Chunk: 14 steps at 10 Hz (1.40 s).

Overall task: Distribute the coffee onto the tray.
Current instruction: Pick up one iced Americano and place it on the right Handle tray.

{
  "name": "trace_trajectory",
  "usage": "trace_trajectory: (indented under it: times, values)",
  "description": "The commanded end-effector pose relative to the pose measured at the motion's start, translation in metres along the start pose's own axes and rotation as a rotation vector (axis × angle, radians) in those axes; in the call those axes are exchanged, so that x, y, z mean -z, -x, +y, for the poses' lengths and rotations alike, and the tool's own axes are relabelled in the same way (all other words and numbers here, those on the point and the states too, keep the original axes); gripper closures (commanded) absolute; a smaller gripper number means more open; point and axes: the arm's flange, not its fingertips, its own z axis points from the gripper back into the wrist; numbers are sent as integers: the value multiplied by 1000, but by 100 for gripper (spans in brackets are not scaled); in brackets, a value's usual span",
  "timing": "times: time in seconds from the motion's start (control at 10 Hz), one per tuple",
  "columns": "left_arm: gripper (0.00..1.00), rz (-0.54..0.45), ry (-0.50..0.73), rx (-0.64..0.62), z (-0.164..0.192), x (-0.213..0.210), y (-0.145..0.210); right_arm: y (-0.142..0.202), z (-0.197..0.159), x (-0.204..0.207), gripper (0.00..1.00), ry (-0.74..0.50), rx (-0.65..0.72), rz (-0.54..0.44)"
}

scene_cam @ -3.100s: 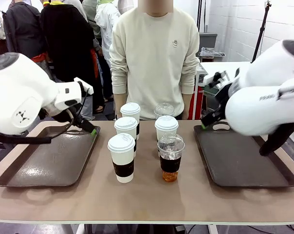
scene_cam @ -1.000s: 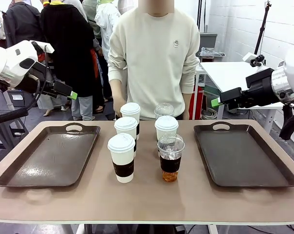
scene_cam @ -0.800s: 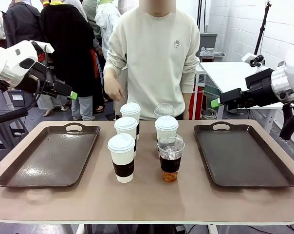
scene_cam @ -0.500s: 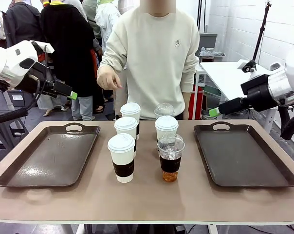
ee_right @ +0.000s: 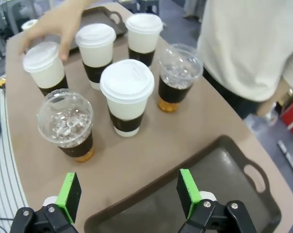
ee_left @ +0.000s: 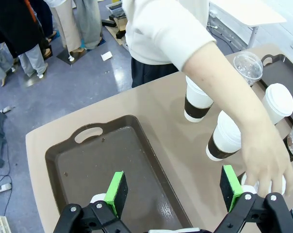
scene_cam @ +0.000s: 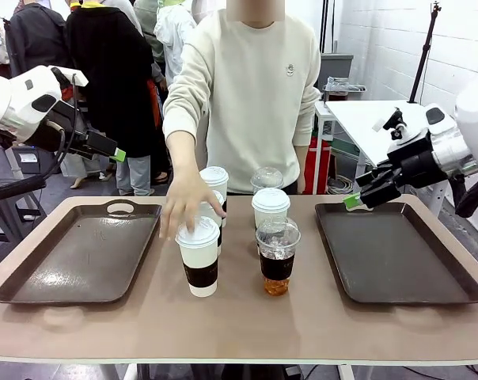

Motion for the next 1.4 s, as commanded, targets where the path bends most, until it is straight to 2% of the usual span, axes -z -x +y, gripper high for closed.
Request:
trace_trajectory:
  times: [0.0,0.1,0.2,0.6,0.8,1.0,1.3]
  values:
    - [0,4,-2,-8,1,0,0,5,-18,21,0,-82,-3,-50]
    - [0,4,-2,-8,1,0,0,2,-17,16,0,-72,42,-40]
    - [0,4,-2,-8,1,0,0,2,-1,5,0,-31,-14,-23]
    - [0,4,-2,-8,1,0,0,-1,-2,5,0,-34,7,-24]
    - [0,4,-2,-8,1,0,0,14,-5,26,0,-73,-95,-109]
    - [0,4,-2,-8,1,0,0,24,-3,45,0,-104,-188,-155]
    - [0,4,-2,-8,1,0,0,41,-1,65,0,-144,-271,-182]
